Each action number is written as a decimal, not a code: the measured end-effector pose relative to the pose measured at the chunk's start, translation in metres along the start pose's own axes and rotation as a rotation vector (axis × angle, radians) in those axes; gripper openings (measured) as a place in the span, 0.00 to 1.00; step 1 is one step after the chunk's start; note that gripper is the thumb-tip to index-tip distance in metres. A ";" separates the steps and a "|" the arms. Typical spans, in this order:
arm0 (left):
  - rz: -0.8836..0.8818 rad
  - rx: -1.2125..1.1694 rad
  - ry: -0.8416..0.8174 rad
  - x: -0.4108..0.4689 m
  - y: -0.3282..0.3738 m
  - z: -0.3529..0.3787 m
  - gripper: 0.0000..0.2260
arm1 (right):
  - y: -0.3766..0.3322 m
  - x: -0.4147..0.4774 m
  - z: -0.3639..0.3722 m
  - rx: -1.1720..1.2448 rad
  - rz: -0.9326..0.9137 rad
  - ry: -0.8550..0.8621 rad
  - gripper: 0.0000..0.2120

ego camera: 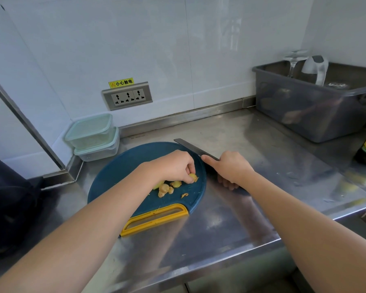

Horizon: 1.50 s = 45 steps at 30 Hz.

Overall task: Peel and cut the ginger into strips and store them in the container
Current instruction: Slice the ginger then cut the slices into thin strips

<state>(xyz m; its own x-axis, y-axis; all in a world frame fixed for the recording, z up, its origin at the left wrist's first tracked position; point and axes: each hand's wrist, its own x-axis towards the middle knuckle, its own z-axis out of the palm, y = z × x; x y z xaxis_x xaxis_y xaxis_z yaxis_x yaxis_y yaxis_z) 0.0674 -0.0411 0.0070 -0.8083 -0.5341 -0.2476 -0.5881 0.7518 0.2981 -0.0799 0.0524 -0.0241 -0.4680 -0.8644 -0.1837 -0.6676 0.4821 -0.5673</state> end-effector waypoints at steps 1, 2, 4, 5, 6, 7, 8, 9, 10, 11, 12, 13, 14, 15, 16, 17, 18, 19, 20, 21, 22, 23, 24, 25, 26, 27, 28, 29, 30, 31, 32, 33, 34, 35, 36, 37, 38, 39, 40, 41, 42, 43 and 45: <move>-0.012 0.002 -0.003 -0.001 0.000 0.001 0.08 | 0.000 0.000 0.000 -0.003 0.001 -0.001 0.37; -0.024 0.005 -0.005 -0.003 0.001 0.002 0.08 | 0.000 0.000 0.000 -0.004 0.001 -0.001 0.37; -0.035 0.014 -0.003 -0.005 0.002 0.004 0.08 | 0.000 0.000 -0.001 -0.002 0.001 -0.002 0.37; -0.033 0.014 0.000 -0.006 0.002 0.005 0.08 | 0.000 -0.001 -0.001 -0.002 -0.001 -0.002 0.37; -0.028 0.010 0.004 -0.007 0.002 0.005 0.08 | 0.000 -0.001 0.000 -0.004 -0.001 -0.001 0.37; -0.020 0.005 0.007 -0.007 0.001 0.005 0.08 | -0.001 -0.001 0.000 -0.004 0.000 0.000 0.37; -0.010 0.000 0.009 -0.008 0.000 0.004 0.07 | -0.001 -0.002 0.000 -0.003 0.000 0.002 0.37; 0.000 -0.007 0.008 -0.008 0.000 0.004 0.07 | -0.001 -0.002 0.000 -0.001 0.000 0.005 0.37; 0.007 -0.017 0.003 -0.009 -0.001 0.003 0.07 | -0.001 -0.002 0.000 0.001 0.000 0.008 0.37; 0.012 -0.024 -0.001 -0.009 -0.001 0.002 0.07 | -0.001 -0.002 0.000 0.002 -0.001 0.010 0.37; 0.015 -0.028 -0.004 -0.010 -0.001 0.002 0.08 | -0.001 -0.002 0.000 0.002 -0.002 0.010 0.37; 0.018 -0.029 -0.004 -0.010 -0.001 0.002 0.08 | -0.001 -0.002 0.000 0.001 -0.003 0.010 0.37; 0.018 -0.032 -0.003 -0.010 -0.002 0.002 0.09 | -0.001 -0.002 0.000 -0.001 -0.002 0.009 0.37; 0.017 -0.038 -0.003 -0.011 -0.002 0.002 0.10 | -0.001 -0.002 0.000 -0.001 -0.001 0.008 0.37; 0.015 -0.043 -0.005 -0.012 -0.003 0.002 0.11 | -0.001 -0.002 0.000 0.001 -0.002 0.007 0.37; 0.013 -0.043 -0.008 -0.013 -0.004 0.001 0.13 | -0.001 -0.003 -0.001 0.005 -0.005 0.006 0.37; 0.010 -0.038 -0.008 -0.015 -0.005 0.000 0.15 | -0.001 -0.003 0.000 0.009 -0.008 0.005 0.37; 0.008 -0.028 -0.006 -0.017 -0.007 -0.002 0.16 | -0.001 -0.003 -0.001 0.012 -0.011 0.004 0.37; 0.005 -0.012 -0.001 -0.020 -0.009 -0.005 0.15 | -0.001 -0.003 -0.001 0.011 -0.014 0.002 0.37; -0.001 0.011 0.002 -0.024 -0.012 -0.007 0.14 | -0.001 -0.004 -0.001 0.008 -0.015 0.002 0.37; -0.011 0.036 0.001 -0.027 -0.015 -0.009 0.13 | -0.001 -0.003 -0.001 0.007 -0.014 0.003 0.36; -0.020 0.061 -0.006 -0.030 -0.018 -0.010 0.12 | -0.001 -0.003 -0.001 0.007 -0.011 0.003 0.36; -0.026 0.078 -0.014 -0.033 -0.020 -0.009 0.10 | -0.001 -0.003 -0.001 0.005 -0.008 0.003 0.36; -0.027 0.081 -0.021 -0.035 -0.023 -0.007 0.09 | -0.001 -0.003 -0.001 0.003 -0.007 0.001 0.36; -0.026 0.074 -0.023 -0.037 -0.024 -0.005 0.07 | -0.001 -0.003 -0.001 0.000 -0.005 0.000 0.37; -0.023 0.064 -0.020 -0.039 -0.025 -0.004 0.05 | -0.001 -0.003 -0.001 0.000 -0.004 -0.001 0.37; -0.021 0.053 -0.013 -0.040 -0.025 -0.003 0.03 | -0.001 -0.003 -0.001 0.001 -0.003 -0.001 0.37; -0.020 0.040 -0.008 -0.041 -0.024 -0.003 0.04 | -0.001 -0.003 -0.001 0.005 -0.003 0.001 0.37; -0.019 0.026 -0.008 -0.042 -0.024 -0.002 0.05 | -0.001 -0.003 -0.001 0.008 -0.004 0.004 0.37; -0.017 0.009 -0.013 -0.042 -0.024 -0.002 0.05 | -0.001 -0.003 -0.001 0.010 -0.005 0.007 0.37; -0.016 -0.016 -0.017 -0.043 -0.023 -0.002 0.04 | -0.001 -0.003 -0.001 0.009 -0.005 0.009 0.37; -0.019 -0.052 -0.017 -0.042 -0.024 -0.002 0.03 | -0.001 -0.003 -0.001 0.005 -0.005 0.010 0.37; -0.023 -0.097 -0.009 -0.043 -0.025 -0.003 0.01 | -0.001 -0.003 -0.001 -0.001 -0.004 0.010 0.37; -0.026 -0.138 0.004 -0.043 -0.025 -0.003 0.01 | -0.001 -0.003 0.000 -0.006 0.000 0.008 0.37; -0.028 -0.174 0.017 -0.043 -0.025 -0.003 0.01 | -0.001 -0.003 0.000 -0.008 0.003 0.006 0.37; -0.029 -0.206 0.024 -0.042 -0.024 -0.002 0.02 | -0.001 -0.003 0.000 -0.009 0.005 0.006 0.37; -0.028 -0.234 0.022 -0.041 -0.023 -0.001 0.02 | -0.001 -0.002 0.000 -0.009 0.006 0.006 0.37; -0.025 -0.257 0.013 -0.041 -0.022 0.001 0.02 | -0.001 -0.002 0.000 -0.009 0.006 0.007 0.37; -0.024 -0.274 0.001 -0.040 -0.019 0.003 0.02 | -0.001 -0.002 0.000 -0.009 0.005 0.007 0.37; -0.022 -0.281 -0.007 -0.038 -0.018 0.006 0.03 | -0.001 -0.001 0.000 -0.008 0.003 0.008 0.37; -0.020 -0.279 -0.007 -0.037 -0.016 0.008 0.03 | -0.001 -0.001 0.000 -0.006 0.003 0.010 0.37; -0.020 -0.269 0.002 -0.035 -0.015 0.010 0.03 | -0.001 -0.002 0.000 -0.004 0.003 0.011 0.37; -0.020 -0.225 0.051 -0.032 -0.012 0.011 0.04 | 0.000 -0.001 0.001 -0.002 -0.002 0.011 0.37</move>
<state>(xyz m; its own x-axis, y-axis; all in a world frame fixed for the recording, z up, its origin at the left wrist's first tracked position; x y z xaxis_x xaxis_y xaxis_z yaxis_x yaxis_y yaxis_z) 0.1005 -0.0293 0.0007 -0.7937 -0.5711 -0.2097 -0.5902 0.6394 0.4928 -0.0785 0.0533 -0.0243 -0.4728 -0.8638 -0.1741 -0.6699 0.4807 -0.5658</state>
